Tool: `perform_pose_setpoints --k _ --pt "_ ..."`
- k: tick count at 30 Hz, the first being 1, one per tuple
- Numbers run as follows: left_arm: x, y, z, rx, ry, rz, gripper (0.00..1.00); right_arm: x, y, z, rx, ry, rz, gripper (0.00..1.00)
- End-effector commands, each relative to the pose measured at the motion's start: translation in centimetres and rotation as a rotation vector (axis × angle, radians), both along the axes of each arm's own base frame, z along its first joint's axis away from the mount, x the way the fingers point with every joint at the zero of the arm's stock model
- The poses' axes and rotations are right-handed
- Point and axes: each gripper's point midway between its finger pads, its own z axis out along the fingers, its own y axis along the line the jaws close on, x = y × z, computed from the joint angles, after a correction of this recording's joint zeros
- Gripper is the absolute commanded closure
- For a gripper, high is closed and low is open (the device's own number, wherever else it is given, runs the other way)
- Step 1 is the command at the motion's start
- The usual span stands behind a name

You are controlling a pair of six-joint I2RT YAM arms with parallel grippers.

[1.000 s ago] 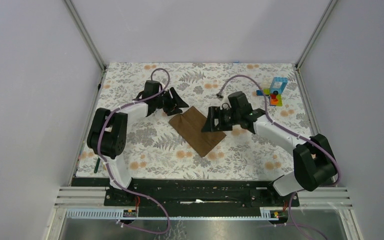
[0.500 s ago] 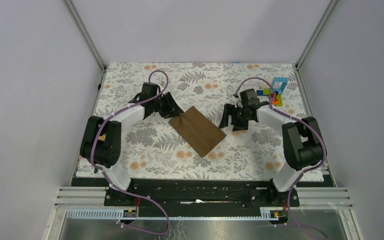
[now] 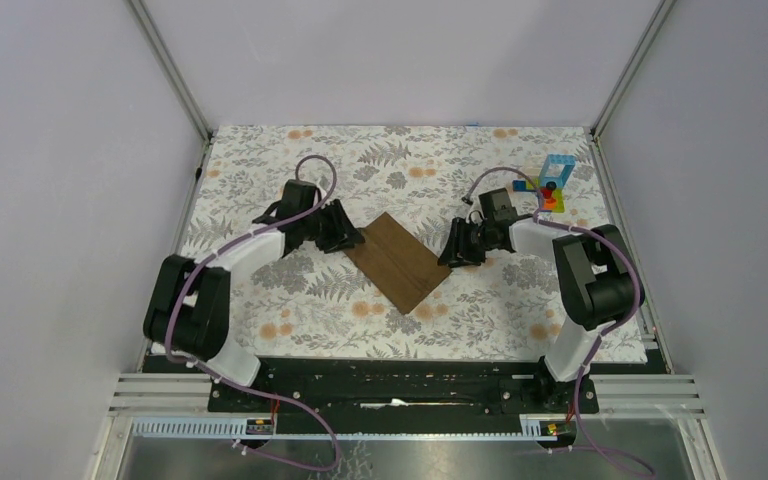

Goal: Fold the napkin into a case and place the utensils inside
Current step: Rotate the 2/3-rectangle-folded napkin at the center of the board.

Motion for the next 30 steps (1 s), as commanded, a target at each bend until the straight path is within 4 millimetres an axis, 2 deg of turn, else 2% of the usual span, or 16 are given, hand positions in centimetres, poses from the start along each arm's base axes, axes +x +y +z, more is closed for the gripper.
perform_pose_setpoints --k 1,5,6,9,10,13,15,19,25,30 --pt "-1.6 2.8 -0.3 0.108 -0.044 0.089 0.58 -1.5 1.3 -0.2 0.109 0.028 0.003 0.59" --pt "-2.9 5.3 -1.7 0.204 -0.039 0.161 0.56 -4.5 2.5 -0.4 0.229 0.071 -0.02 0.66" --pt "-3.0 5.9 -2.0 0.224 -0.039 0.176 0.55 -6.3 3.0 -0.9 0.239 0.099 -0.015 0.69" --pt "-3.0 7.1 -3.1 0.267 -0.02 0.218 0.55 -9.5 5.3 -0.6 0.27 0.089 0.032 0.7" --pt "-3.0 7.2 -3.6 0.27 -0.011 0.219 0.55 -10.7 6.3 -0.2 0.274 0.083 0.056 0.69" --pt "-2.4 7.4 -5.9 0.302 0.037 0.215 0.6 -13.1 8.6 1.1 0.285 0.058 0.102 0.48" --pt "-1.2 6.9 -6.6 0.307 0.047 0.198 0.64 -13.2 8.4 1.8 0.266 0.042 0.102 0.35" --pt "1.6 5.2 -7.3 0.287 0.048 0.162 0.65 -11.2 6.1 2.1 0.108 -0.061 0.08 0.19" --pt "5.1 0.4 -8.2 0.219 0.058 0.034 0.68 -8.8 4.7 1.3 0.113 -0.029 0.04 0.17" --pt "5.4 -6.1 -8.1 0.102 0.055 -0.144 0.7 -9.1 7.1 1.0 0.224 0.022 0.038 0.21"
